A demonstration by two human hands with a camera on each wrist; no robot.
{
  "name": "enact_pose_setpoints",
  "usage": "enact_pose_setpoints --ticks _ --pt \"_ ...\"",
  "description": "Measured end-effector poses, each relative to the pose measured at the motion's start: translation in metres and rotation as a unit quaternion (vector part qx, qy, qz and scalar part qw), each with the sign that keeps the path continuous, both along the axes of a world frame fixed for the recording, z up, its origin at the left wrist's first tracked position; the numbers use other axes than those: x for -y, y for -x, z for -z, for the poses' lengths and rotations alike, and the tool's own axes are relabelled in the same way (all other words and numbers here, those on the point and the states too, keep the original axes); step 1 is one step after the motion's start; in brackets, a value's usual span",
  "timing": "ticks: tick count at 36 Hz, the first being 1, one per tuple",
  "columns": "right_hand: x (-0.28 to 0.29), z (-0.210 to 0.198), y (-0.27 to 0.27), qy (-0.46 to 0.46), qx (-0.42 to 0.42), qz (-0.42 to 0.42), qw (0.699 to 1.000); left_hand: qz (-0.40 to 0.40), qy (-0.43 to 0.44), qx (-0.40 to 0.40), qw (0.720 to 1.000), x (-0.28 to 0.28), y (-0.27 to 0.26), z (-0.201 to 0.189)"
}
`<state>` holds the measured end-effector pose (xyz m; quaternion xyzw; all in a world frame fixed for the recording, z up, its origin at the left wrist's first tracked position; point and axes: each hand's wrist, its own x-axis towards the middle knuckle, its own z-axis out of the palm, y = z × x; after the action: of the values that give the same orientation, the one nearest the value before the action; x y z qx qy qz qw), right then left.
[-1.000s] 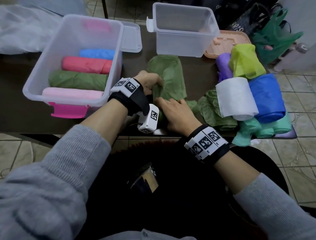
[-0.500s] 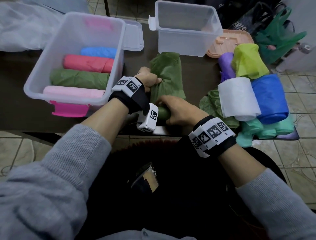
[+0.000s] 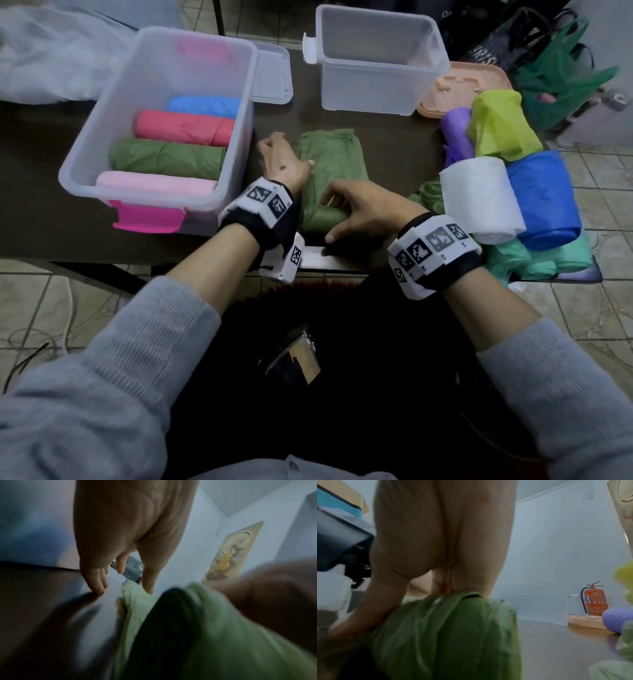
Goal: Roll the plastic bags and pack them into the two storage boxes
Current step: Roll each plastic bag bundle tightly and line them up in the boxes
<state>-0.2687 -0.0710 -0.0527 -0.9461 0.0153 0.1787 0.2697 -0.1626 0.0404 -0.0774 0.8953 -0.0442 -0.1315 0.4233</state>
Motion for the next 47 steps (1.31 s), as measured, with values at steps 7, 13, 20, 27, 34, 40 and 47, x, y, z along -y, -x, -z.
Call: enact_pose_setpoints --ticks 7,13,20,27,34,40,47 --pt "0.008 -0.002 -0.007 -0.036 -0.029 0.019 0.999 0.069 0.043 0.056 0.995 0.000 0.026 -0.012" --pt "0.014 -0.003 -0.009 -0.056 -0.057 0.004 0.997 0.122 -0.012 0.001 0.992 -0.011 0.038 -0.016" --pt "0.017 0.012 -0.010 -0.038 -0.016 0.043 0.998 0.131 -0.011 -0.008 0.991 -0.036 0.045 -0.008" --pt "0.008 0.011 0.008 0.127 0.138 0.029 0.982 0.107 -0.032 -0.014 0.994 -0.028 0.041 -0.003" --pt "0.001 0.018 0.026 0.177 0.095 -0.006 0.980 0.133 -0.067 0.019 0.989 -0.029 0.035 -0.006" --pt "0.002 0.008 0.014 0.162 0.024 -0.020 0.986 0.215 -0.083 0.129 0.964 -0.027 0.048 -0.017" --pt "0.012 -0.004 -0.001 0.052 -0.072 0.005 0.996 0.315 -0.158 0.106 0.930 -0.042 0.055 -0.013"
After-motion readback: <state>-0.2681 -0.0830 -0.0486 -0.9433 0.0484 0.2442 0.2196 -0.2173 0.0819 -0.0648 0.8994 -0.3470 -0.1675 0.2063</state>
